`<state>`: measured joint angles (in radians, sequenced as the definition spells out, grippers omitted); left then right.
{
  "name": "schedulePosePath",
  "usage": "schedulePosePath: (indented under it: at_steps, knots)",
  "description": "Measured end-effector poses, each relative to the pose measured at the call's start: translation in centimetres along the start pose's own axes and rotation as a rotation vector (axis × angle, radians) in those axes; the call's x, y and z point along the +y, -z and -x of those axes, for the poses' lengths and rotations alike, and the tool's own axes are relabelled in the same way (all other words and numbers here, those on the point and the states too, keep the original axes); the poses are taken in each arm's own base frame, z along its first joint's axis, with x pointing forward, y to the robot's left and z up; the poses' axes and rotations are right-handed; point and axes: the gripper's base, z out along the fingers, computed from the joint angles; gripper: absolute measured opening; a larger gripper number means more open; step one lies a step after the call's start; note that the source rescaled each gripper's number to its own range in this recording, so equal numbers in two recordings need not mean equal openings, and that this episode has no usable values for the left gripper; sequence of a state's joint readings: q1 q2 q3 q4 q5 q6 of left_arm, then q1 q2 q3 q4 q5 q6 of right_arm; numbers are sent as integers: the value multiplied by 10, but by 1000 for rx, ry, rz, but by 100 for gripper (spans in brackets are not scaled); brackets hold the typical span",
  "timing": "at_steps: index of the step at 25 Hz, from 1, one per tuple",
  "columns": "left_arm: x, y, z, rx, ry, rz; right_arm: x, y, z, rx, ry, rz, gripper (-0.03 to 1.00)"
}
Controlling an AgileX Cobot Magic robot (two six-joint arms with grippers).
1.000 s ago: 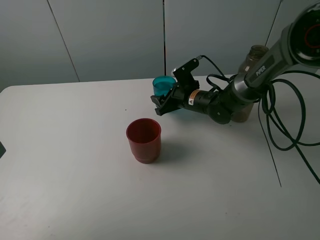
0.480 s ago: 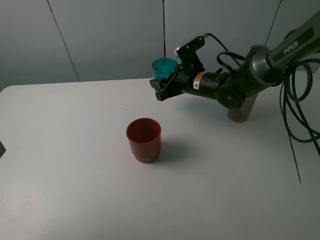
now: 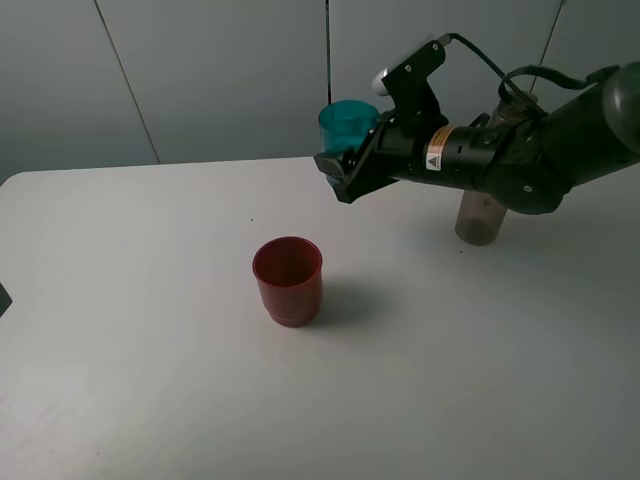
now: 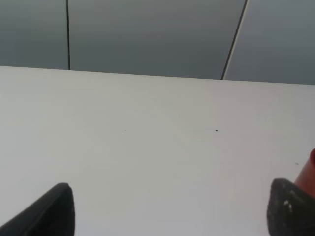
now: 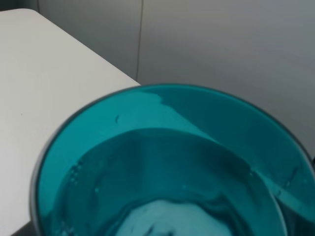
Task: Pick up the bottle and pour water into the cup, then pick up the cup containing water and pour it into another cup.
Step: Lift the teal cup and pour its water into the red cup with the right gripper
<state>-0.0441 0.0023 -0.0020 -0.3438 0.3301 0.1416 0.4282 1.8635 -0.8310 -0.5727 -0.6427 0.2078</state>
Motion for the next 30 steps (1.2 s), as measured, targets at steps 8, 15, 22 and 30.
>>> schedulePosePath:
  at_steps: [8, 15, 22, 30]
  knots:
    - [0, 0, 0, 0, 0, 0, 16, 17, -9, 68, 148, 110, 7]
    - [0, 0, 0, 0, 0, 0, 19, 18, -9, 70, 266, 147, 7]
    - [0, 0, 0, 0, 0, 0, 29, 15, -10, 93, 452, 176, 7]
    - [0, 0, 0, 0, 0, 0, 44, 12, -8, 85, 583, 205, 7]
